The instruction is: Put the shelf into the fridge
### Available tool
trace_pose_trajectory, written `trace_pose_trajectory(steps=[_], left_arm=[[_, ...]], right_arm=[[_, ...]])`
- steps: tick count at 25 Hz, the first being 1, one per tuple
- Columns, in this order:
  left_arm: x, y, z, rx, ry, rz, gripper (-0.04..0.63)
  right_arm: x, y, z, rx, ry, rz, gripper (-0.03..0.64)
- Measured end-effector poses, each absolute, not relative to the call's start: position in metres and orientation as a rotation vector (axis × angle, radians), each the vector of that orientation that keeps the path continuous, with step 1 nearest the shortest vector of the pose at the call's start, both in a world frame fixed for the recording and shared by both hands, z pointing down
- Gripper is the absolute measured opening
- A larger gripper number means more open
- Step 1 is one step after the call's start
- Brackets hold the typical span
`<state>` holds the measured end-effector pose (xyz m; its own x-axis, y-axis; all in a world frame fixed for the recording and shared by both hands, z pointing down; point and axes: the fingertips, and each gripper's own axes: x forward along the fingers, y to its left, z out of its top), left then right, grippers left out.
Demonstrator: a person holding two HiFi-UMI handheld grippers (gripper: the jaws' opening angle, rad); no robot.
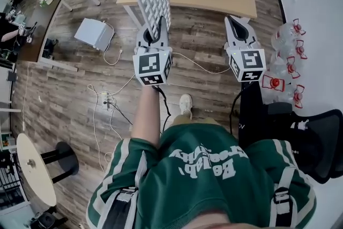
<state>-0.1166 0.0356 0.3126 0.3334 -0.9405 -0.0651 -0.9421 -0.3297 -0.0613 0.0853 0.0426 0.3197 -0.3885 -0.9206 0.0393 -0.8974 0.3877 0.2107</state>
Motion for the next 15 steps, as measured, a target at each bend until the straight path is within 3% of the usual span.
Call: trace_pose_trajectory(steps=[15], left_arm=[[-0.137,-0.101,0.319,-2.526,1.706,-0.009,0.023]], right_arm=[[0.057,-0.087,0.326,1.707,-2.41,-0.255,0.003]])
